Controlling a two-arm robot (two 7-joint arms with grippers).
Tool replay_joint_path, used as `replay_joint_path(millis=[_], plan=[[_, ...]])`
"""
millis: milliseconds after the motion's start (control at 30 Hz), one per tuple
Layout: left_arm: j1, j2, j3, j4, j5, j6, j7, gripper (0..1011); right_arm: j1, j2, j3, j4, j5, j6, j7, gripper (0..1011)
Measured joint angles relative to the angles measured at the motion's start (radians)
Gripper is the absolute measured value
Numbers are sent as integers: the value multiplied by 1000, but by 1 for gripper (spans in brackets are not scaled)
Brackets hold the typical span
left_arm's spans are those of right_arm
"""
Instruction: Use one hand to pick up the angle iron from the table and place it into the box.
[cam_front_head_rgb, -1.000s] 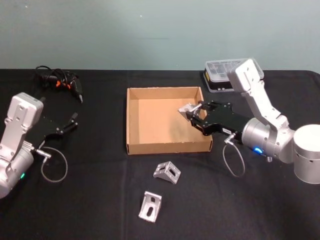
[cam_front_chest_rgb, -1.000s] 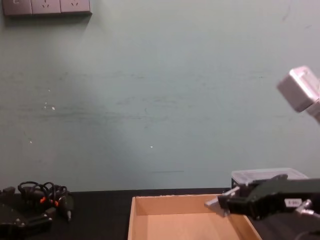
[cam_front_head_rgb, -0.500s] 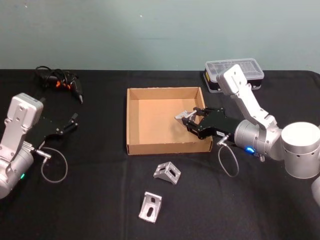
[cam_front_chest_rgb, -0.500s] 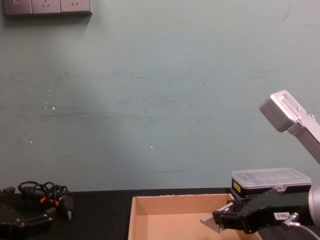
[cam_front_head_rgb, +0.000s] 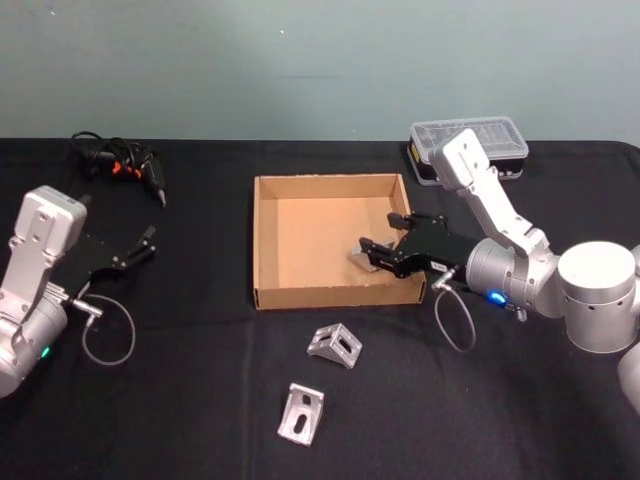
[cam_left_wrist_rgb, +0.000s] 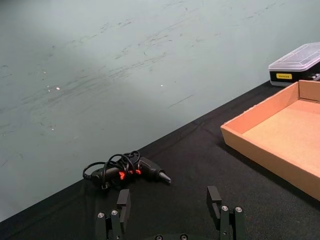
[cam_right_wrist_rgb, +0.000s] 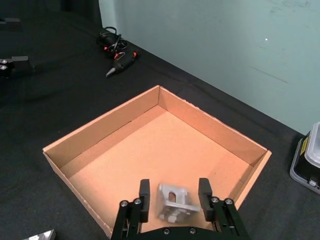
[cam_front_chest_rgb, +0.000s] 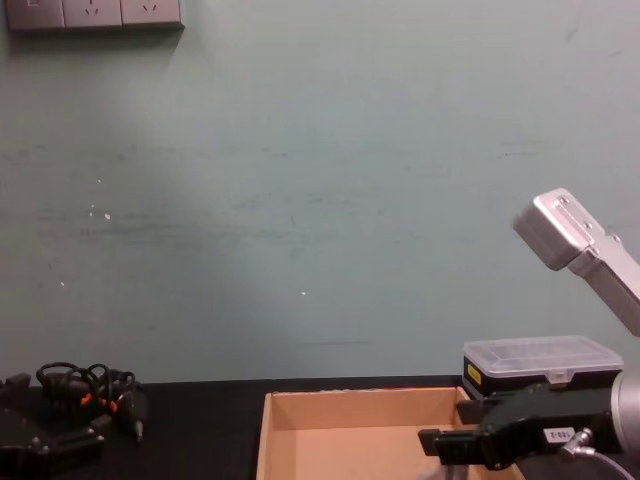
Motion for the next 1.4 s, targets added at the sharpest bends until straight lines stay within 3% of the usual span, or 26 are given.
replay_joint_path(millis=[267, 500, 833, 1033, 1233, 1400], plan=[[0, 0, 0, 0, 0, 0, 0, 1000, -18, 6, 21, -31, 6, -16, -17, 826], [0, 0, 0, 0, 0, 0, 0, 1000, -54, 24, 48, -104, 20, -24, -35, 1002], [0, 0, 0, 0, 0, 0, 0, 1000, -155, 86, 97, -276, 54, -22, -49, 1003], [0, 0, 0, 0, 0, 0, 0, 1000, -249, 146, 128, -402, 85, -13, -46, 1003], [0, 0, 0, 0, 0, 0, 0, 1000, -306, 186, 138, -473, 108, -10, -34, 1003], [0, 0, 0, 0, 0, 0, 0, 1000, -336, 222, 124, -508, 129, -13, 3, 1003]])
